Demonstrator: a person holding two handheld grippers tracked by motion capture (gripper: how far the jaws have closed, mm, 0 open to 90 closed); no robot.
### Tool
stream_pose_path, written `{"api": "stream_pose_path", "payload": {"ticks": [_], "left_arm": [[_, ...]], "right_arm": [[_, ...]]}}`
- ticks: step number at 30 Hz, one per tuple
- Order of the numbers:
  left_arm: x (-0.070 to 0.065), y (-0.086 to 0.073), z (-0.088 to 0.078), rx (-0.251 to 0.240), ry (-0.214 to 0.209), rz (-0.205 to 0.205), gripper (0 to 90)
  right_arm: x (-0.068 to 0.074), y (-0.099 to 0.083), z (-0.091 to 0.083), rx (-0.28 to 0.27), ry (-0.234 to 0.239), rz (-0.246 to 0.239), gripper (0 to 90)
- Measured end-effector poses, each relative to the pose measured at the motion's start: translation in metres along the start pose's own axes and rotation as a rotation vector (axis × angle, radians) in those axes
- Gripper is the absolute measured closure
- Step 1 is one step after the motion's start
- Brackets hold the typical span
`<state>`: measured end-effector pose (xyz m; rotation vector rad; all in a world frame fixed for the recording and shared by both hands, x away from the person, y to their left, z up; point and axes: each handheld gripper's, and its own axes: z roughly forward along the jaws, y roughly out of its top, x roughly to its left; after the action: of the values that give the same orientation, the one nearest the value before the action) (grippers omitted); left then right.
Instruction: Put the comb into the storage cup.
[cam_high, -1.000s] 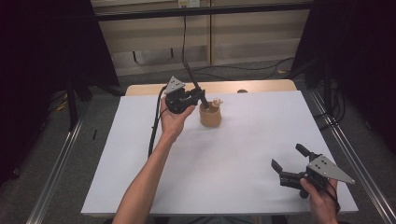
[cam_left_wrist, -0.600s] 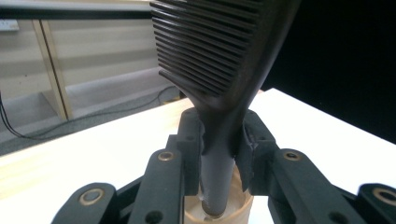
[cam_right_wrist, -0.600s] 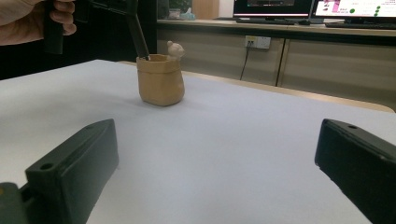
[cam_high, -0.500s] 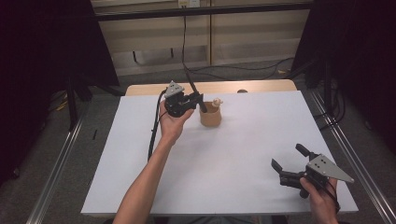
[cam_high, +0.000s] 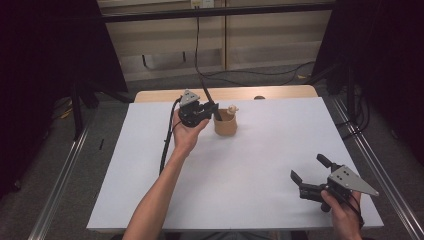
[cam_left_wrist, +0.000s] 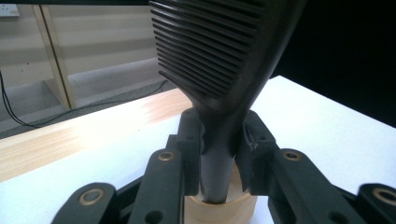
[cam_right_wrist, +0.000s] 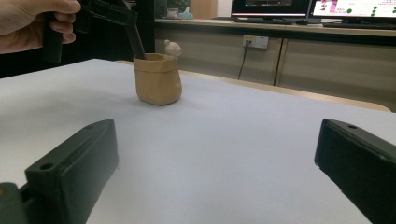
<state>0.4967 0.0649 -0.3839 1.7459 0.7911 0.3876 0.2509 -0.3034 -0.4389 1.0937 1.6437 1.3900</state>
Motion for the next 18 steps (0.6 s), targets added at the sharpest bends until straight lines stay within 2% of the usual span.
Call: {"api": "stream_pose_path", "payload": {"ticks": [10,18], "left_arm": [[0.0002,-0.0056,0.0063,0.017,0.003,0.011,73.1],[0.0029,-0.0107,0.0079,0.02,0.003,0.005,73.1]], "right_arm": [[0.0004,-0.0009,0.0008,0.004,0.003,-0.006,0.0],[0.0006,-0.0012,0.0009,0.005,0.001,-0.007,0.0]]}}
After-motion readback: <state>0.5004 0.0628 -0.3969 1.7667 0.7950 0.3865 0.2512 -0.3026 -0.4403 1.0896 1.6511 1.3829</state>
